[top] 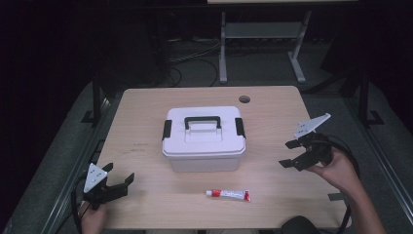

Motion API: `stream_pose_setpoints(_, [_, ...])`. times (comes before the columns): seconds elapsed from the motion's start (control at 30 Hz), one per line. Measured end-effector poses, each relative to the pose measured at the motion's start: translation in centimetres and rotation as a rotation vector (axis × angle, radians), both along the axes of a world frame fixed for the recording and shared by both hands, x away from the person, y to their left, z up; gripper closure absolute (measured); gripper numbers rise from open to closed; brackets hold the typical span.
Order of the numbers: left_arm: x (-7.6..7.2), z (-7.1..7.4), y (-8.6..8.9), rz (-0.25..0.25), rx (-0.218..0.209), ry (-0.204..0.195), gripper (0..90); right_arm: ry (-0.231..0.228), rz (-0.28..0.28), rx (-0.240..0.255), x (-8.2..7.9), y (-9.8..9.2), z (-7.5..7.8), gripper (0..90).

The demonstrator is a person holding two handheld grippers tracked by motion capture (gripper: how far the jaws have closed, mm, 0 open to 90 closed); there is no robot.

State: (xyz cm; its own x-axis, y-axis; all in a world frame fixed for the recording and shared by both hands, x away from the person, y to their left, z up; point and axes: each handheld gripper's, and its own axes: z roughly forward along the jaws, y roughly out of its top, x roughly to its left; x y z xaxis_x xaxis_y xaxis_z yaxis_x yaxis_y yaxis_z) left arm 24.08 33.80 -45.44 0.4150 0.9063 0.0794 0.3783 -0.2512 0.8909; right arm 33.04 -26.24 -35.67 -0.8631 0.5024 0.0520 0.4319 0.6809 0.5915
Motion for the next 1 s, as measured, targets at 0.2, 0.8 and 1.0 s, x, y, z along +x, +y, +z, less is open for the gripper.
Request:
stream_pose_setpoints(0.2, [0.0,0.0,0.0,-0.001,0.001,-0.002,13.4,0.005,0.049,-0.038,1.2,1.1,1.4,23.0])
stream_pose_setpoints(0.8, [0.1,0.0,0.0,0.0,-0.001,0.0,13.4,0.012,0.13,-0.094,3.9,3.8,5.3,20.4])
stream_pose_setpoints(1.0, [0.1,0.0,0.2,0.004,-0.001,-0.003,13.4,0.011,0.159,-0.119,4.8,5.1,6.4,20.3])
